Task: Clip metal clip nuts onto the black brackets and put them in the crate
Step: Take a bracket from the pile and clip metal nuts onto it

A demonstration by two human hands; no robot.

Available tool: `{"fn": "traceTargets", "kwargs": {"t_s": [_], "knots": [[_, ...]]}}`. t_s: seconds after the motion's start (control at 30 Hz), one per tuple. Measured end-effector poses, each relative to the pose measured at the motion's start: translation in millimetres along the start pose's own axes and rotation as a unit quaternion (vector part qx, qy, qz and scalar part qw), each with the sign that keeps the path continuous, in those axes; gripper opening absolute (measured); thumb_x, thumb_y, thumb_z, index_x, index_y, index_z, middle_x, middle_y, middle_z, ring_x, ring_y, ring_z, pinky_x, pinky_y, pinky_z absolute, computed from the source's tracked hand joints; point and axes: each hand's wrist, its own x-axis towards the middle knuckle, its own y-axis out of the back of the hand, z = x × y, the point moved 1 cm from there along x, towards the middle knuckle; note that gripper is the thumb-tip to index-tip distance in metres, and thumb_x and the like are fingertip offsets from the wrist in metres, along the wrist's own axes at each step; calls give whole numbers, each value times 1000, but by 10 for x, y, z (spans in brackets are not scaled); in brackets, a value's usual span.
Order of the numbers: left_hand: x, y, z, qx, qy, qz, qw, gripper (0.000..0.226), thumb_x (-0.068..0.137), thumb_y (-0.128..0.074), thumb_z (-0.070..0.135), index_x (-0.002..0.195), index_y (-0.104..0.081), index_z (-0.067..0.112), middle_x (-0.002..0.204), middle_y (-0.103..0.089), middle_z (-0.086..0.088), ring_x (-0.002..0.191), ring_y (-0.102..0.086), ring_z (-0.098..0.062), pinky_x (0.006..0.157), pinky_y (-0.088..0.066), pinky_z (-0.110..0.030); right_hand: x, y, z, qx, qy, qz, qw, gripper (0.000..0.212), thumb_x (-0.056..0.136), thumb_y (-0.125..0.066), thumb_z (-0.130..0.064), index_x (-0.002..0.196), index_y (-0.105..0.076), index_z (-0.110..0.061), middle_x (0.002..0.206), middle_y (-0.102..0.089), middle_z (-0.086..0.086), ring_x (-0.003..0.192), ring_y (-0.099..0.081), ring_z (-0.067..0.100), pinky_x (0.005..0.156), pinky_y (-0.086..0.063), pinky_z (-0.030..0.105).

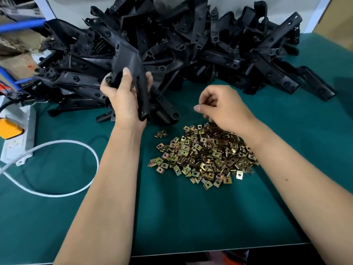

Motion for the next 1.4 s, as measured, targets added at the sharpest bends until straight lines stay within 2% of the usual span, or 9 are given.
{"fn": "traceTargets", "kwargs": {"t_s": [0.1,0.3,0.47,0.57,0.73,0.97,1.2,1.3,1.4], "knots": [[-157,-102,-32,113,44,-96,988,41,103,-58,9,132,-30,15,103,-68,-16,72,-72,-27,64,-59,-31,-99,118,52,113,-4,27,993,12,87,-81,-6,89,-70,-11,76,-74,2,65,-70,9,61,-55,21],[-506,-228,-276,292,119,-337,887,85,91,-65,-9,151,-16,25,110,-52,-16,66,-73,-34,59,-61,-32,-240,187,202,253,-36,46,966,19,91,-70,9,91,-70,-9,81,-72,4,71,-73,14,65,-57,23],[-500,-165,-282,379,61,-300,873,85,85,-73,-13,143,-24,23,106,-58,-11,70,-74,-35,67,-64,-51,-261,239,236,331,-80,84,937,23,98,-60,7,101,-75,-9,87,-73,4,72,-66,8,67,-51,22],[-436,-96,-236,437,72,-315,840,74,80,-81,-5,129,-34,26,105,-71,-16,71,-75,-41,64,-64,-45,-263,277,212,438,-71,53,895,20,105,-55,-10,104,-75,-5,91,-70,10,75,-62,14,66,-47,24],[-427,-67,-256,491,68,-323,806,63,71,-88,5,114,-49,30,102,-72,-18,81,-77,-34,73,-64,-47,-234,193,277,227,0,27,973,12,90,-79,-16,103,-78,-16,83,-72,-4,73,-62,6,66,-49,21],[-480,-145,-200,638,-165,-245,712,36,82,-83,41,109,-66,23,95,-74,15,94,-70,-4,87,-60,-38,-248,49,222,277,-31,100,955,11,83,-86,-12,89,-76,-10,72,-71,-5,63,-62,4,60,-48,16],[-574,-198,-327,684,-257,-212,650,60,89,-58,70,100,-54,11,85,-67,3,78,-63,-20,75,-50,-43,-299,28,137,107,14,29,994,13,85,-83,-15,97,-78,-20,86,-77,-8,80,-70,0,76,-53,15],[-499,-112,-334,695,-259,-216,635,59,90,-61,68,99,-54,9,84,-67,0,78,-63,-24,80,-50,-49,-291,73,138,29,26,-9,999,34,90,-69,3,117,-73,-17,108,-75,-8,100,-71,2,94,-54,19],[-431,-34,-335,697,-249,-212,638,60,89,-63,67,101,-56,9,87,-69,-1,83,-65,-24,82,-51,-49,-324,62,141,62,17,3,998,46,94,-48,20,126,-67,-6,118,-72,6,102,-72,6,91,-53,15]]}}
